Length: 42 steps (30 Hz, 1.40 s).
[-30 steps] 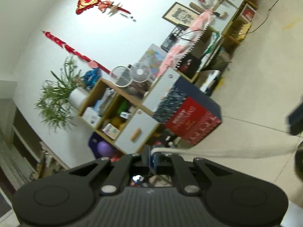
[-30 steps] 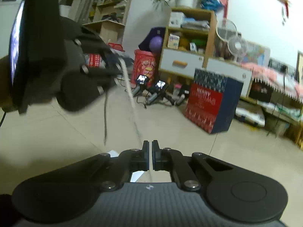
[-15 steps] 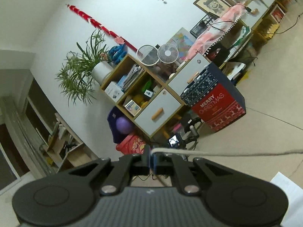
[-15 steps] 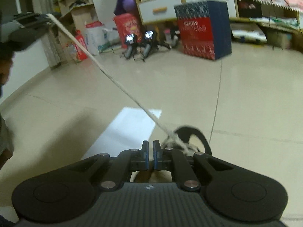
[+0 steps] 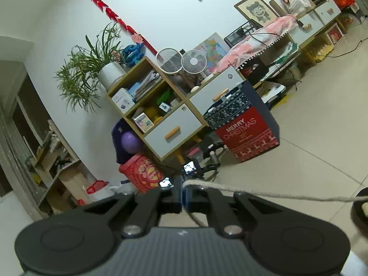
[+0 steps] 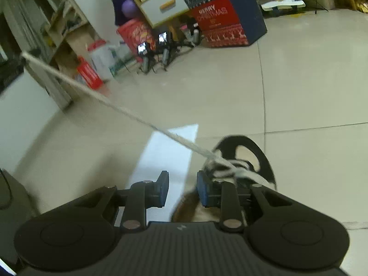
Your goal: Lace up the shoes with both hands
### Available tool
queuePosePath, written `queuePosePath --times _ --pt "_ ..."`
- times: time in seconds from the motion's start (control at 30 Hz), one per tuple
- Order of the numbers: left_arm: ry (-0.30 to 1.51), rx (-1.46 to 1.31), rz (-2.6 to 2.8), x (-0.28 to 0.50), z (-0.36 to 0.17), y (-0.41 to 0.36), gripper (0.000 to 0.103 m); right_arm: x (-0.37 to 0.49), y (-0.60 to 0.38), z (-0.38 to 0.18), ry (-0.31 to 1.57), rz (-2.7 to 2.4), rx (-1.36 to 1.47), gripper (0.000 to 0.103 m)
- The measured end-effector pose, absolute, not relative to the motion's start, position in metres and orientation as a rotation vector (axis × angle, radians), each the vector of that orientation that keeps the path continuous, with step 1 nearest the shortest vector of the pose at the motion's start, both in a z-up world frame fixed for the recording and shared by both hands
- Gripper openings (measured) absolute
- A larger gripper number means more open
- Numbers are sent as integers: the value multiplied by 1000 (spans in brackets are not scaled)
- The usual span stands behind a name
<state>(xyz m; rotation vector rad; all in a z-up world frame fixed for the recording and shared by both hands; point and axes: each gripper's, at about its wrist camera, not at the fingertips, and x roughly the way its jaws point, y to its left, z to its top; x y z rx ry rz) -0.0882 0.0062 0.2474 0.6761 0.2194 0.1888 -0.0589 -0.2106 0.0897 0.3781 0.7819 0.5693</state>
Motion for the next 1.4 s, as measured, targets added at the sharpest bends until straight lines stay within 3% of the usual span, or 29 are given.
queuePosePath --times 0.37,0.57,0.77,1.03,1.2,1.4 --pt "279 591 131 -87 250 8 3 -22 -217 70 826 709 1126 41" --pt "314 512 94 -86 256 12 2 -22 -212 62 879 697 1330 46" --pt "385 364 81 -86 267 37 2 -26 -190 87 873 777 1173 46" --pt "449 190 36 -94 274 60 3 -29 -153 130 753 870 822 45" --pt "450 162 0 -100 278 55 2 -41 -123 173 583 941 512 45" --pt "490 81 -49 -100 287 60 2 -42 -104 197 548 1005 389 44"
